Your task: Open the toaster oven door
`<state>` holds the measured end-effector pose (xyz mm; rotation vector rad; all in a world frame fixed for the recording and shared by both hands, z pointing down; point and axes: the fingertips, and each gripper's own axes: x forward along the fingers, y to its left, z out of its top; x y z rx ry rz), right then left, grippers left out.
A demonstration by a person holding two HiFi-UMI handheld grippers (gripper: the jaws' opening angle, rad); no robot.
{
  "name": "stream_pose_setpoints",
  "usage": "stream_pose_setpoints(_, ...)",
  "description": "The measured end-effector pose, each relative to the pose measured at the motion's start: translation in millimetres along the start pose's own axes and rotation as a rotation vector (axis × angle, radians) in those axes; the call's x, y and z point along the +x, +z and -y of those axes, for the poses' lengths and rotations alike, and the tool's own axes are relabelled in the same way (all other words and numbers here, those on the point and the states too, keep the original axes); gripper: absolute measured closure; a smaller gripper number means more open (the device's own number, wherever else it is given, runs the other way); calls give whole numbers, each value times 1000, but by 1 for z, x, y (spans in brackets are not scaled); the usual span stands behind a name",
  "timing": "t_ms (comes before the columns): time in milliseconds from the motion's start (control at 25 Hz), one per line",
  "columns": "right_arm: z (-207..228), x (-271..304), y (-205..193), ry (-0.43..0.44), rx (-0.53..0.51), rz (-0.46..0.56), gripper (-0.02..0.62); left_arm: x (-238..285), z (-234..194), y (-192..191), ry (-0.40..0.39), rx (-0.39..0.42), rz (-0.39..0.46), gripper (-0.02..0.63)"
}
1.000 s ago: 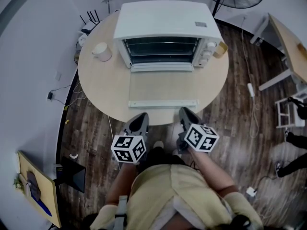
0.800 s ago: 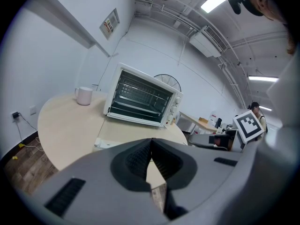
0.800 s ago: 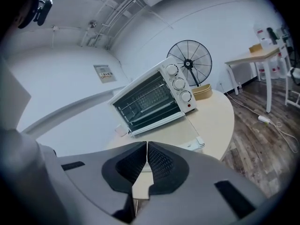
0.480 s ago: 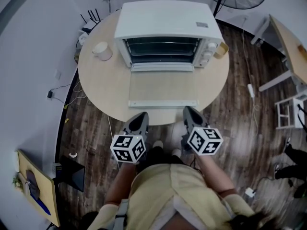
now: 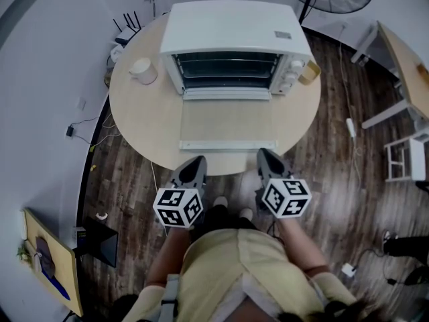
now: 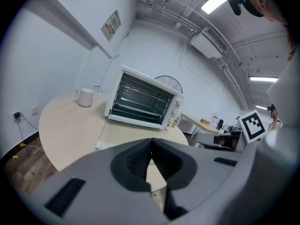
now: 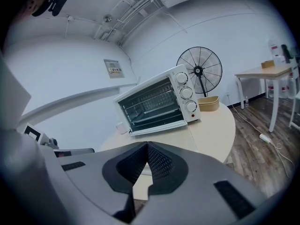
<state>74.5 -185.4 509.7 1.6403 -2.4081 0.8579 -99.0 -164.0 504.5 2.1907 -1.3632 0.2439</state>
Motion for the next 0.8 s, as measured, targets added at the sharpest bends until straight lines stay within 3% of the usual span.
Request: stream_pose_setpoints(800, 9, 3, -11, -9, -5, -35, 594, 2, 0, -3, 8, -12, -3, 604)
